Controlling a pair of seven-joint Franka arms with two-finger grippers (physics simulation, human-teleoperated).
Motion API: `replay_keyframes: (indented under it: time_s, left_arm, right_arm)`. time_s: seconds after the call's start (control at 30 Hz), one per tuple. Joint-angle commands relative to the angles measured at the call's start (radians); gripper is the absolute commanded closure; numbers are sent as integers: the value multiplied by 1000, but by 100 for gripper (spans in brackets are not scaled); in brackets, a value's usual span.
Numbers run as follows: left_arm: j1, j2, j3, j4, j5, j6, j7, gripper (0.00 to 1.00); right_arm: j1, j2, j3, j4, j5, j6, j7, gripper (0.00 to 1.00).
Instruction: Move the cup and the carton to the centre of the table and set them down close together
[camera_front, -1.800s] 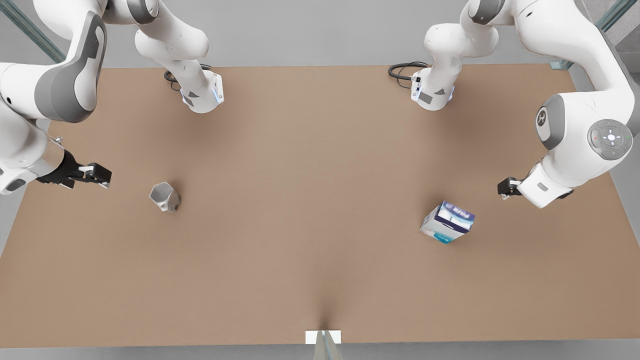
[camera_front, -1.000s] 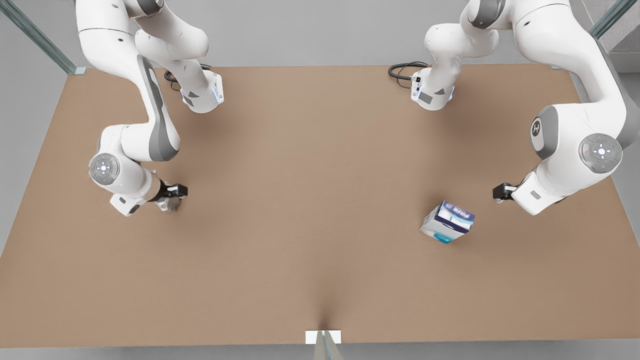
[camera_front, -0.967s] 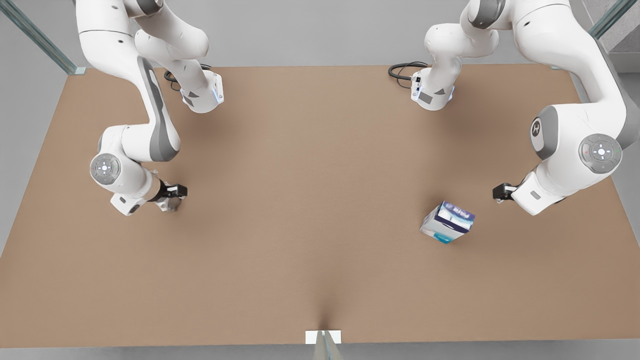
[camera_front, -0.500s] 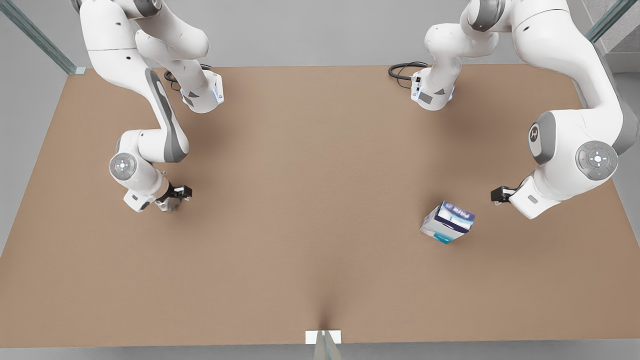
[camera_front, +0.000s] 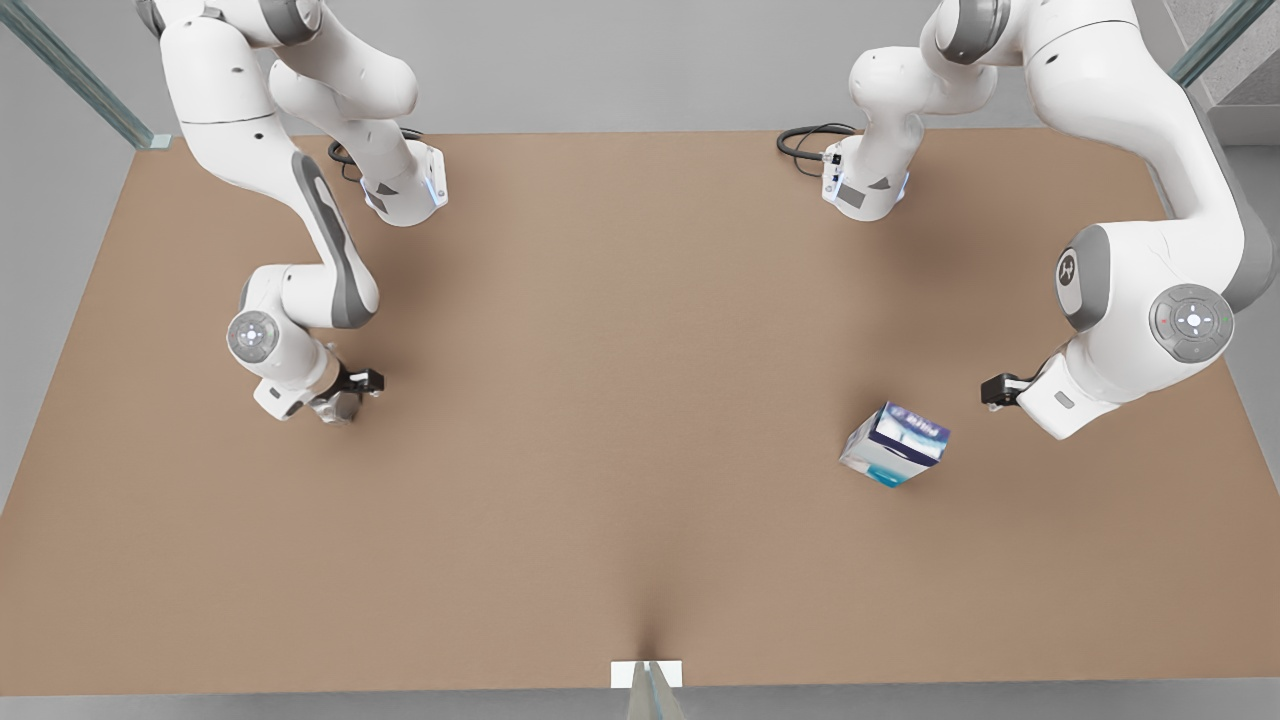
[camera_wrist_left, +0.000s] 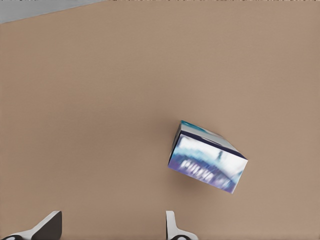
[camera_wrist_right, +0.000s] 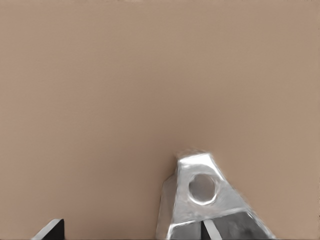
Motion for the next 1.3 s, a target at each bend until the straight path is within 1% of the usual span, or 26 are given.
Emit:
replay_keyframes:
  time_s: [0.0, 0.07, 0.17, 0.2, 0.27, 0.3, 0.37, 0.43, 0.47, 0.5, 0.53, 0.57, 0.93, 1.1, 1.23, 1.27]
  left_arm:
    - [0, 0, 0, 0, 0, 2, -1, 0]
    - [0, 2, 0, 0, 0, 2, -1, 0]
    - [0, 2, 0, 0, 0, 4, -1, 0]
    - [0, 2, 0, 0, 0, 4, 0, 0]
    - [0, 2, 0, 0, 0, 4, 0, 0]
    - [0, 2, 0, 0, 0, 4, -1, 0]
    - [0, 5, 0, 0, 0, 4, -1, 0]
    - [0, 6, 0, 0, 0, 4, 0, 0]
    - [0, 6, 0, 0, 0, 5, 0, 0]
    - [2, 6, 0, 0, 0, 8, 0, 0]
    - [2, 6, 0, 0, 0, 8, 0, 0]
    - [2, 6, 0, 0, 0, 8, 0, 0]
    - [2, 6, 0, 0, 0, 8, 0, 0]
    - [0, 2, 0, 0, 0, 5, 0, 0]
    - [-2, -1, 0, 0, 0, 1, 0, 0]
    - [0, -1, 0, 0, 0, 2, 0, 0]
  right_arm:
    - [1, 3, 0, -1, 0, 2, -1, 0]
    - [1, 12, 0, -1, 0, 35, -1, 0]
    - [1, 13, 0, -2, 2, 35, -1, 0]
    - [1, 13, 0, -2, 2, 34, 1, 7]
    - [1, 12, 0, -8, 2, 31, 1, 35]
    - [1, 12, 0, -10, 2, 31, 1, 53]
    - [-1, 7, 0, -18, 2, 34, 1, 66]
    - [-7, 0, 0, -34, 2, 35, -1, 73]
    - [-8, 0, 0, -36, 2, 37, -1, 79]
    - [-8, 0, 0, -42, 0, 46, -1, 79]
    - [-8, 0, 0, -87, 0, 110, -1, 79]
    - [-8, 1, 0, -88, 2, 115, -1, 79]
    - [-8, -3, -2, -87, 0, 103, -46, 79]
    - [7, -14, -2, -74, 0, 100, -59, 79]
    - [50, -34, 0, -60, -3, 95, -75, 79]
    - [53, -37, 0, -45, -3, 72, -75, 79]
